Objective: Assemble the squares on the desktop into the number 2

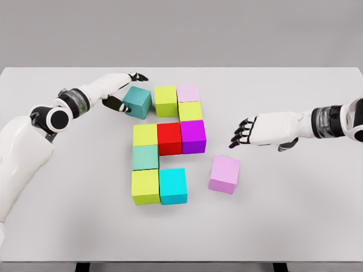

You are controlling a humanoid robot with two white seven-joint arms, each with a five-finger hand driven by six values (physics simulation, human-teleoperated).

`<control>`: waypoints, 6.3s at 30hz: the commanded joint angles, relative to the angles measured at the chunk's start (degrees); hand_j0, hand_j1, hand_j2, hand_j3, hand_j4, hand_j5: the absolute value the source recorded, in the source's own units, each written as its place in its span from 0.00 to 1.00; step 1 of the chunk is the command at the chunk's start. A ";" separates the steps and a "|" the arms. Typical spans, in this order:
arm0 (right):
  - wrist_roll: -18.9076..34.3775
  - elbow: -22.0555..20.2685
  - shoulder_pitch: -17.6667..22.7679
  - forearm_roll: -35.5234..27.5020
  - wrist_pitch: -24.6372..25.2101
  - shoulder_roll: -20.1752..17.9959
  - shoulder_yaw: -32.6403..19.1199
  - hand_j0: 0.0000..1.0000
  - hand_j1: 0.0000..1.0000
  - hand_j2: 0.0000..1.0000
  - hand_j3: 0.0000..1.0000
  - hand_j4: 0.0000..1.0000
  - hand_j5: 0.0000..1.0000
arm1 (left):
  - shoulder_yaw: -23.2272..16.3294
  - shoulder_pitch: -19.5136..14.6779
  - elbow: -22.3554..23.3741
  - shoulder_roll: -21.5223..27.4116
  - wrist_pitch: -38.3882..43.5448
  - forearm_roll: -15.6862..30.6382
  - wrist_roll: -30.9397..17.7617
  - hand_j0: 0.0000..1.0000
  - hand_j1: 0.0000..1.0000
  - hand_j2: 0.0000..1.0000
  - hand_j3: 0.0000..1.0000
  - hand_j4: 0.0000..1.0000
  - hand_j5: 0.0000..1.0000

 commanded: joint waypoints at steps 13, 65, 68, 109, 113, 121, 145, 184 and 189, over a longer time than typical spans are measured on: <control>0.07 0.16 0.35 2.28 0.13 1.43 2.00 1.00 1.00 1.00 1.00 1.00 1.00 | -9.76 -4.92 -1.29 17.16 -14.81 0.71 -0.65 0.65 0.65 0.65 0.65 0.65 0.65; -0.02 0.25 -1.05 2.19 0.13 2.66 2.88 0.89 0.89 0.89 0.89 0.89 0.89 | -10.73 -8.88 5.12 7.93 -14.99 -12.48 -4.61 0.54 0.54 0.54 0.54 0.54 0.54; 0.15 0.33 -0.79 2.19 0.13 2.57 0.77 0.71 0.71 0.71 0.71 0.71 0.71 | -10.65 -8.88 5.04 8.02 -15.16 -12.48 -4.61 0.54 0.54 0.54 0.54 0.54 0.54; 3.16 -3.71 -16.70 -7.21 0.13 0.90 27.66 0.12 0.12 0.12 0.12 0.12 0.12 | -10.91 -8.17 0.64 11.45 -17.01 -6.68 -5.84 0.53 0.53 0.53 0.53 0.53 0.53; 3.16 -3.71 -16.17 -7.30 0.13 2.57 27.66 0.12 0.12 0.12 0.12 0.12 0.12 | -11.35 -8.26 0.55 11.10 -17.09 -6.16 -5.57 0.53 0.53 0.53 0.53 0.53 0.53; 3.16 -3.62 -15.73 -7.30 0.13 3.98 27.75 0.12 0.12 0.12 0.12 0.12 0.12 | -11.53 -8.17 -0.24 11.10 -17.36 -5.10 -5.40 0.53 0.53 0.53 0.53 0.53 0.53; 3.16 -3.71 -15.82 -7.30 0.13 5.91 27.58 0.12 0.12 0.12 0.12 0.12 0.12 | -11.35 -7.47 -2.26 10.92 -17.36 -4.22 -3.64 0.52 0.52 0.52 0.52 0.52 0.52; 3.16 -3.88 -16.26 -7.30 0.13 8.37 27.40 0.13 0.13 0.13 0.13 0.13 0.13 | -12.84 -2.46 -5.86 13.38 -1.54 9.22 1.90 0.49 0.49 0.49 0.49 0.49 0.49; 3.16 -3.88 -16.35 -7.30 0.13 8.64 27.40 0.13 0.13 0.13 0.13 0.13 0.13 | -12.84 -2.37 -5.07 13.30 -1.36 9.05 1.90 0.49 0.49 0.49 0.49 0.49 0.49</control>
